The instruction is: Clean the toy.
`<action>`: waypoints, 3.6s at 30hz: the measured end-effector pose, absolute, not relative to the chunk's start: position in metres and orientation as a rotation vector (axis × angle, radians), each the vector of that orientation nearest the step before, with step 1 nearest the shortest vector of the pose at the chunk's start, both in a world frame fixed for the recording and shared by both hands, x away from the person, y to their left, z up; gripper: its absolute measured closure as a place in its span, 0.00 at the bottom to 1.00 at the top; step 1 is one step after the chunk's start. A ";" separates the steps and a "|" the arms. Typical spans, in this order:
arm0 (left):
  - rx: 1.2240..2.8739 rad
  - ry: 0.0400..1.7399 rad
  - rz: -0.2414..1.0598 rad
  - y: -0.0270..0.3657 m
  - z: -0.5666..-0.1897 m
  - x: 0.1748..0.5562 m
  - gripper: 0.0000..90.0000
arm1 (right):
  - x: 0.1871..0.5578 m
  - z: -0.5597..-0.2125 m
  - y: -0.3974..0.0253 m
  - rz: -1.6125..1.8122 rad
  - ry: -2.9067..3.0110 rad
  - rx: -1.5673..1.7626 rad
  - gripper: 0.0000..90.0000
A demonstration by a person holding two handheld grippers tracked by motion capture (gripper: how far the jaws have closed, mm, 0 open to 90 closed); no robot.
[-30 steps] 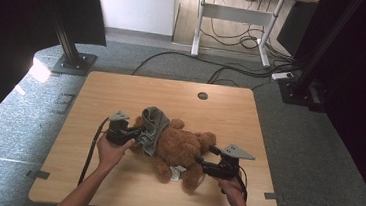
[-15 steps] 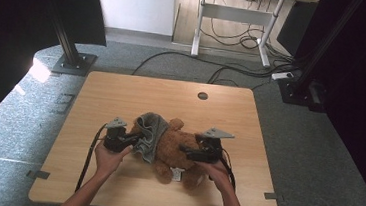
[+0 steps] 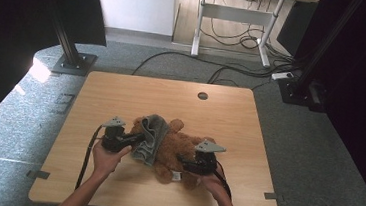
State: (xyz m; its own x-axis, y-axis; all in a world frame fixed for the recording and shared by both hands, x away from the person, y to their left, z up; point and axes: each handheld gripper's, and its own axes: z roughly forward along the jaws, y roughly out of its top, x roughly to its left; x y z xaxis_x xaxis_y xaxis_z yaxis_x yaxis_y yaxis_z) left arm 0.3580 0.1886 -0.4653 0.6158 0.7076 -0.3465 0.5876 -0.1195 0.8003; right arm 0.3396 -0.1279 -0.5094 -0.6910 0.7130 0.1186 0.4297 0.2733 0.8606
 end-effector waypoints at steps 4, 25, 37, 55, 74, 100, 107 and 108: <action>1.798 1.000 0.135 0.173 -0.448 0.360 0.92 | 0.339 -0.513 -0.130 1.391 2.230 1.025 0.54; 2.002 0.971 0.144 0.093 -0.453 0.384 0.92 | 0.331 -0.515 -0.125 1.316 2.206 0.802 0.56; 1.879 1.032 0.090 0.164 -0.461 0.374 0.92 | 0.318 -0.516 -0.127 1.346 2.207 0.718 0.56; 1.835 1.016 0.083 0.177 -0.478 0.358 0.93 | 0.317 -0.517 -0.142 1.507 2.146 1.010 0.19; 1.816 0.975 0.030 0.164 -0.454 0.348 0.92 | 0.321 -0.526 -0.133 1.493 2.207 0.879 0.49; 1.988 0.981 0.055 0.114 -0.444 0.377 0.92 | 0.315 -0.527 -0.130 1.372 2.213 0.800 0.53; 1.909 1.054 0.089 0.172 -0.444 0.371 0.92 | 0.316 -0.527 -0.132 1.369 2.209 0.803 0.54; 1.892 1.063 0.088 0.179 -0.444 0.370 0.91 | 0.316 -0.527 -0.132 1.371 2.208 0.805 0.54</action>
